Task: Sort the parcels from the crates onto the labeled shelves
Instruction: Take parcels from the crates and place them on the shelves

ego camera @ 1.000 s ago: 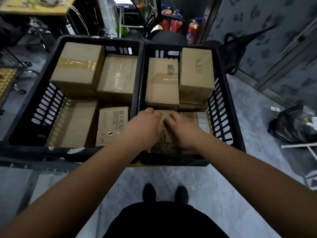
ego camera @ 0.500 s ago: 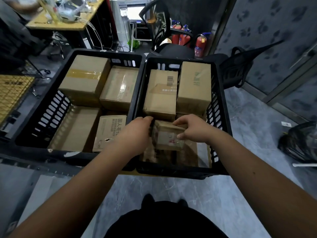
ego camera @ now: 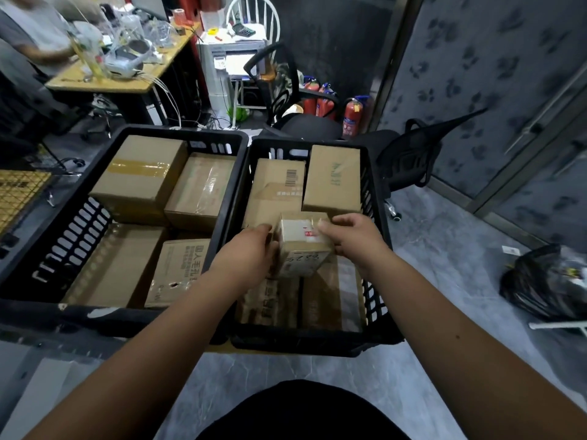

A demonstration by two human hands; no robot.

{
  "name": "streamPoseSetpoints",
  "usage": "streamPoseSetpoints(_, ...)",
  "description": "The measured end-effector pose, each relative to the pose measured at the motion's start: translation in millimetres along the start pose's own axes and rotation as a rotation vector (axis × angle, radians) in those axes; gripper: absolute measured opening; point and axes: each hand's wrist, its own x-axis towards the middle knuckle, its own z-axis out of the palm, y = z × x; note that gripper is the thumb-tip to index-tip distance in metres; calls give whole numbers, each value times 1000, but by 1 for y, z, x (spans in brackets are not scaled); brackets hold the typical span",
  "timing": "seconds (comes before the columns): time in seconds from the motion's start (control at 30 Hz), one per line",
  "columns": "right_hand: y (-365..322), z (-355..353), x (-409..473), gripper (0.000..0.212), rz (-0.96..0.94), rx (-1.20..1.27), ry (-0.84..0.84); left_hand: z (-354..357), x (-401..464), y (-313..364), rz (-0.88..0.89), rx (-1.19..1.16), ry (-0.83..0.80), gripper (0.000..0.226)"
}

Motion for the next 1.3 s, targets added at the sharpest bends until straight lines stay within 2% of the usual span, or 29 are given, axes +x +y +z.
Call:
streamPoseSetpoints(0.07, -6, -3, 0, 42, 0, 97, 57, 1, 0, 3, -21, -55, 27, 55)
streamPoseSetpoints(0.2, -28, -9, -5, 36, 22, 248, 22, 0, 1, 5, -46, -161, 54, 73)
streamPoseSetpoints(0.43, -34, -14, -4, 39, -57, 307, -193, -6, 9, 14, -5, -354, 113, 72)
streamPoseSetpoints(0.6, -29, -14, -6, 73, -140, 233, -306, -5, 22, 11, 6, -419, 198, 75)
streamPoseSetpoints(0.7, -28, -11, -7, 85, -128, 252, -280, -5, 29, 10, -32, -423, 253, 74)
streamPoseSetpoints(0.8, -24, -7, -5, 95, -169, 226, -267, -10, 32, 12, 65, -402, 305, 74)
streamPoseSetpoints(0.87, -21, -4, -4, 90, -196, 240, -232, -16, 34, 10, 181, -401, 329, 75)
streamPoseSetpoints(0.93, -20, -1, -4, 75, -207, 311, -188, -24, 37, 6, 300, -373, 336, 77)
streamPoseSetpoints(1.03, -20, 6, -4, 61, -198, 432, -194, -36, 46, 0, 393, -268, 319, 75)
streamPoseSetpoints(1.2, -29, 7, 6, 61, -155, 488, -195, -38, 52, -2, 430, -255, 350, 62)
streamPoseSetpoints(1.3, -35, 3, 14, 60, -146, 484, -121, -35, 54, -4, 402, -279, 376, 59)
